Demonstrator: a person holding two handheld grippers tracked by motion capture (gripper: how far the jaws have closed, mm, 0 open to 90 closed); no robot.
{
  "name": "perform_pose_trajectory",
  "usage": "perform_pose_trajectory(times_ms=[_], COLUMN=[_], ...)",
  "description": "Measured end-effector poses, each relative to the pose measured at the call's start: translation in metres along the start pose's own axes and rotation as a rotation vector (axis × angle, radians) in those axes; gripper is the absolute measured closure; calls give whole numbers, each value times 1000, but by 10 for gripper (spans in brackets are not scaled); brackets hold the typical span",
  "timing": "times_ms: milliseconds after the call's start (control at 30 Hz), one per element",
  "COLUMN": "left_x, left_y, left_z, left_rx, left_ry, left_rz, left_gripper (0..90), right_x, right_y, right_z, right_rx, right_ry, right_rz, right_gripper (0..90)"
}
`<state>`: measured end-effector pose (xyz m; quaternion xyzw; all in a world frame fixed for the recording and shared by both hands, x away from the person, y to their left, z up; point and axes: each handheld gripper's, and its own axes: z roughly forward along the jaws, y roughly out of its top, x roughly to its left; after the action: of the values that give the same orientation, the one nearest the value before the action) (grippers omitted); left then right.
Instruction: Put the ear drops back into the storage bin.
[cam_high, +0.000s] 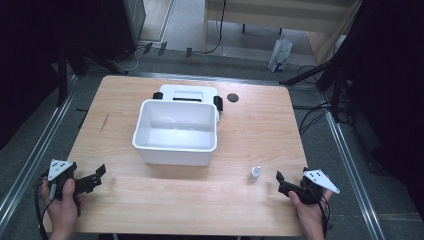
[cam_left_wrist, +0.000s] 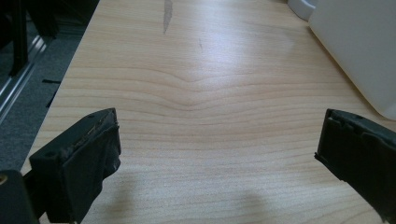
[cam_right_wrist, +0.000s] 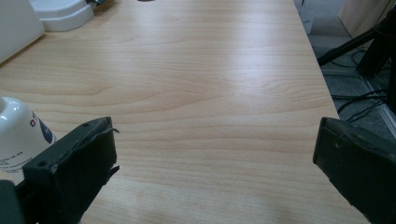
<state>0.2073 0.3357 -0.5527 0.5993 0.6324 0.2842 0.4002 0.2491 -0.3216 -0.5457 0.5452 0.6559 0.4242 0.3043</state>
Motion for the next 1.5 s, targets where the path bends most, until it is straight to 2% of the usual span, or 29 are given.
perform_pose_trajectory(times_ms=[100, 167, 267, 500, 767, 1033, 1067, 1300, 1500], left_x=[0, -1, -1, -2, -1, -1, -2, -2, -2], left_y=[0, 0, 0, 0, 0, 0, 0, 0, 0], left_z=[0, 0, 0, 0, 0, 0, 0, 1, 1], left_rx=[3, 5, 5, 10, 7, 9, 9, 14, 20], left_ry=[-5, -4, 2, 8, 4, 1, 2, 4, 1], left_rz=[-3, 0, 3, 6, 0, 1, 3, 10, 13], left_gripper=[4, 3, 4, 4, 4, 4, 4, 4, 4], right_x=[0, 3, 5, 4, 1, 4, 5, 6, 8], right_y=[0, 0, 0, 0, 6, 21, 25, 43, 59], right_z=[0, 0, 0, 0, 1, -3, -2, 0, 3], right_rx=[1, -1, -1, -2, 42, 89, 113, 210, 342], right_ry=[-4, -24, -35, -44, -31, -21, -26, -9, 6], right_rz=[3, -10, -28, -23, -5, -46, -71, -154, -240], right_gripper=[0, 0, 42, 62, 80, 104, 106, 108, 109])
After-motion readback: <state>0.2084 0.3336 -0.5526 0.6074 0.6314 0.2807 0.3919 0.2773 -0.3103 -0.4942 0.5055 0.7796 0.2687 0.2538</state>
